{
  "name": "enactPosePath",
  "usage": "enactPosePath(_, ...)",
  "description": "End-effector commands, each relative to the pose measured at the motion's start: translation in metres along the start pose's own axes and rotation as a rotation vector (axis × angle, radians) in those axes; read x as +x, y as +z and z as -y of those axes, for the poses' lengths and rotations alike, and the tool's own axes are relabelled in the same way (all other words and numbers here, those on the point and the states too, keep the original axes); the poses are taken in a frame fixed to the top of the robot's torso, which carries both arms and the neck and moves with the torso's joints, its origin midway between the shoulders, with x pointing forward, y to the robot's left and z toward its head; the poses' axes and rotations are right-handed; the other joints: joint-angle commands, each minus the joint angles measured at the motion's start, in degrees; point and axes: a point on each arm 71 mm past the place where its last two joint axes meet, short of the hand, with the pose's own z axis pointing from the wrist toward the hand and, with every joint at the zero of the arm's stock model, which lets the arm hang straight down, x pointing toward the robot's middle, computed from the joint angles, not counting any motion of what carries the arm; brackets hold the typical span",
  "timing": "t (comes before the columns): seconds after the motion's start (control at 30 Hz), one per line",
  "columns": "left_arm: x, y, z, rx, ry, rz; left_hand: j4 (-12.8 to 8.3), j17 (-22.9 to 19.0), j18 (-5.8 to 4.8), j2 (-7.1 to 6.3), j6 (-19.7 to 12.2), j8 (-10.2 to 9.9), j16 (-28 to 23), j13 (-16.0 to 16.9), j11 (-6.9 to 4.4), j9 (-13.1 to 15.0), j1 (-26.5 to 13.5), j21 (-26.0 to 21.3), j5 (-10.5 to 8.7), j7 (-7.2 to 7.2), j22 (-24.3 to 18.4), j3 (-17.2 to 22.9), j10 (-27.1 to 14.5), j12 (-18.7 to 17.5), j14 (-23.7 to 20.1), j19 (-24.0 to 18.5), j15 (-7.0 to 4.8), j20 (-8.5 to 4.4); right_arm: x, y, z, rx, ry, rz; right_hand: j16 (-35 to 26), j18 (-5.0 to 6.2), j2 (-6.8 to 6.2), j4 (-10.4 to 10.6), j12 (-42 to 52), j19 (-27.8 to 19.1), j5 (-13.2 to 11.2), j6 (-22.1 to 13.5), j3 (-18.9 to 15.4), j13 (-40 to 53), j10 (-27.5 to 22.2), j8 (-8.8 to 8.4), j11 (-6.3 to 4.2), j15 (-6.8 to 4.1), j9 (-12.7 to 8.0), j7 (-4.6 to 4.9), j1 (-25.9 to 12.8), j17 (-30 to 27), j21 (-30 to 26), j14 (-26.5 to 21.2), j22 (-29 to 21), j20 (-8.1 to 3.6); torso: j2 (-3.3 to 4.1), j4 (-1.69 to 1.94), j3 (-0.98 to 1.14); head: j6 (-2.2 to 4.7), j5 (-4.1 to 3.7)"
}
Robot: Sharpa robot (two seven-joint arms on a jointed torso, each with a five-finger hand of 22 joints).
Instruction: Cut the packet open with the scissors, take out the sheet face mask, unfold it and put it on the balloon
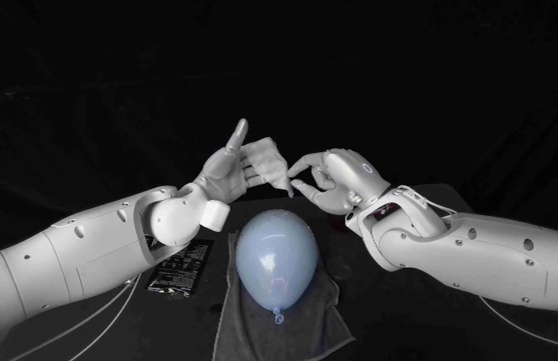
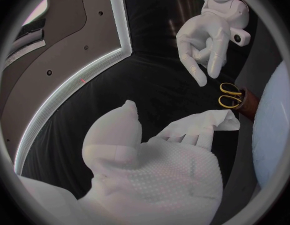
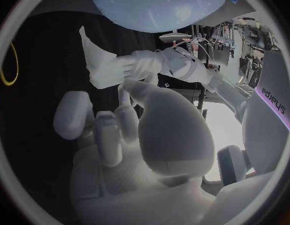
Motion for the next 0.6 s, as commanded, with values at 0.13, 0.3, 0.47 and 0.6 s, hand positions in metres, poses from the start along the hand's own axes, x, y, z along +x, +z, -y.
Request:
enactPosePath(0.13,0.000,0.002,0.002,0.020,0.236,-0.044,-0.06,1.42,-1.01,-0.85,4.65,2.21,1.96,0.51,3.79,2.06,6.91,-0.25,-0.16,2.01,-0.22,1.66,7.08,1.27,6.17,-2.63,-1.39,0.14,-0.012,0.010,0.013,0.124,0.096,0.063,0.20,-0.40,0.00,-0.26,-0.07,0.23,0.34,-0.61,-0.10,-0.11,0.00,-0.90,0.28,0.05,-0.19,0.44,-0.40,15.10,-0.13,6.08,8.62,0.07,0.04,0.00,-0.09,0.85,0.06)
enactPosePath(0.3,-0.006,0.004,0.005,0.046,0.385,-0.032,-0.13,1.52,-1.02,-1.05,8.18,3.87,2.02,0.59,4.10,3.52,9.43,-0.19,-0.15,2.30,-0.18,1.80,9.97,1.45,6.60,-3.18,-1.46,0.17,-0.022,0.016,0.023,0.179,0.137,0.095,0.20,-0.30,-0.01,-0.51,-0.35,0.00,0.68,-0.85,-0.01,-0.38,-0.34,-1.42,0.44,0.19,-0.28,0.62,-0.36,15.10,-0.69,6.08,8.47,0.17,0.04,-0.02,-0.11,1.14,0.21)
enactPosePath(0.47,-0.012,0.004,0.007,0.058,0.585,-0.033,-0.11,1.52,-1.05,-1.60,11.41,5.37,1.90,0.60,4.30,4.78,12.73,-0.16,-0.15,2.28,-0.18,1.77,11.56,1.17,6.60,-3.68,-1.42,0.19,-0.028,0.019,0.030,0.204,0.157,0.121,0.20,-0.26,-0.07,-0.61,-0.61,-0.13,0.91,-1.04,-0.01,-0.64,-0.63,-1.81,0.58,0.31,-0.34,0.78,-0.47,15.10,-0.90,6.08,8.40,0.26,0.04,-0.04,-0.01,1.57,0.43)
enactPosePath(0.6,-0.015,0.004,0.008,0.070,0.758,-0.040,-0.01,0.99,-1.10,-3.29,12.80,5.98,1.06,0.58,4.47,5.31,15.09,-0.25,-0.14,2.40,-0.24,1.65,12.27,0.74,4.22,-4.53,-1.22,0.22,-0.031,0.021,0.037,0.219,0.170,0.135,0.20,-0.23,-0.02,-0.75,-0.74,-0.27,1.14,-1.17,0.06,-0.71,-0.81,-2.14,0.70,0.41,-0.38,0.90,-0.45,15.10,-1.12,6.08,8.34,0.35,0.06,-0.01,-0.03,1.99,0.62)
